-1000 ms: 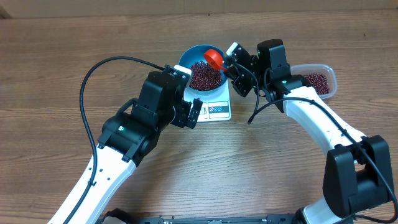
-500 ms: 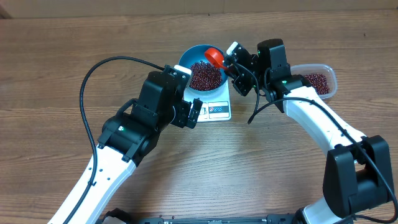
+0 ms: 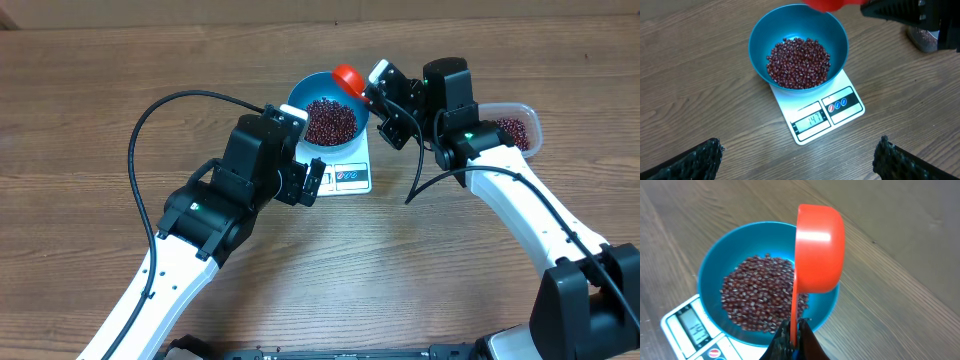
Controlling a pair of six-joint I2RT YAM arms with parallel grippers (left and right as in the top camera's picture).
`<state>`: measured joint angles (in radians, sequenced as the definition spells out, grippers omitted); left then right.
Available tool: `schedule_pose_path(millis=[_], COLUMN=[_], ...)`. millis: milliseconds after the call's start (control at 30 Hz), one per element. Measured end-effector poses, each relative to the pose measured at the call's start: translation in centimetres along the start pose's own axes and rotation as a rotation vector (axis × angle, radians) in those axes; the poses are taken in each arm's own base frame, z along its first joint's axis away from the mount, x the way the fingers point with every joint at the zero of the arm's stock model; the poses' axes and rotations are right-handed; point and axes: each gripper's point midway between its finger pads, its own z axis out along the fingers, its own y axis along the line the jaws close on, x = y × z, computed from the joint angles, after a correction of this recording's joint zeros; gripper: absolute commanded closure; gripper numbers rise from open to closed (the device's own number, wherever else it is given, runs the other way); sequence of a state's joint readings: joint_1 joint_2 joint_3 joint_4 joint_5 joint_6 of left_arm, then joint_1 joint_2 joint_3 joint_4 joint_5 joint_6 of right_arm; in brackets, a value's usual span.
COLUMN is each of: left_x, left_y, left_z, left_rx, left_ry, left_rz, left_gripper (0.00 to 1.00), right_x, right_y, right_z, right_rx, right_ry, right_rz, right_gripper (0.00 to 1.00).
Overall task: Scoop item into bowl and weigh 150g on scale
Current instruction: 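Move the red scoop right back over the bean tub, then dip the red scoop into the beans with the right gripper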
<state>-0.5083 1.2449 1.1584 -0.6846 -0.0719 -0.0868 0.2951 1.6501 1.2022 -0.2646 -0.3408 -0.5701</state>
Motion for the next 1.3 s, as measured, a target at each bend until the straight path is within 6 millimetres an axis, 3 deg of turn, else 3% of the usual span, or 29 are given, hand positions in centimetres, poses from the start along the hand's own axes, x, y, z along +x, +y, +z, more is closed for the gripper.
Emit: schedule_pose_path(millis=[200,367,500,533,600,833,1100,1300], left_x=[0.0,0.0,0.0,0.0,0.0,0.0,0.0,0.0], left_y=[0.0,0.0,0.0,0.0,0.0,0.0,0.0,0.0], left_z=[0.0,0.0,0.0,0.0,0.0,0.0,0.0,0.0], left_rx=[0.000,0.000,0.000,0.000,0.000,0.000,0.000,0.000], left_ry=[0.000,0.000,0.000,0.000,0.000,0.000,0.000,0.000], left_rz=[0.000,0.000,0.000,0.000,0.000,0.000,0.000,0.000], left_gripper=[0.01,0.01,0.01,0.01,0.01,0.01,0.01,0.01], right_x=[0.1,1.8,6.6,7.4,11.3,16.8,16.9,19.2], right_y=[-2.6,-6.6,-10.3,-10.6,-11.2,-11.7,-11.0,-10.2], right_z=[-1.7,-5.6,-9.9,-10.4,-12.4,-16.1,-15.1,-13.0], right_rx=[0.160,0.374,0.537,0.549,0.589,0.642,0.576,0.523], right_ry=[0.043,0.107,0.228,0.251,0.359,0.493,0.479,0.548], right_rz=[0.082,0.248,0.420,0.444,0.548,0.731,0.771,0.799], right_gripper=[0.96,0.96,0.96,0.96,0.96,0.96,0.96,0.96])
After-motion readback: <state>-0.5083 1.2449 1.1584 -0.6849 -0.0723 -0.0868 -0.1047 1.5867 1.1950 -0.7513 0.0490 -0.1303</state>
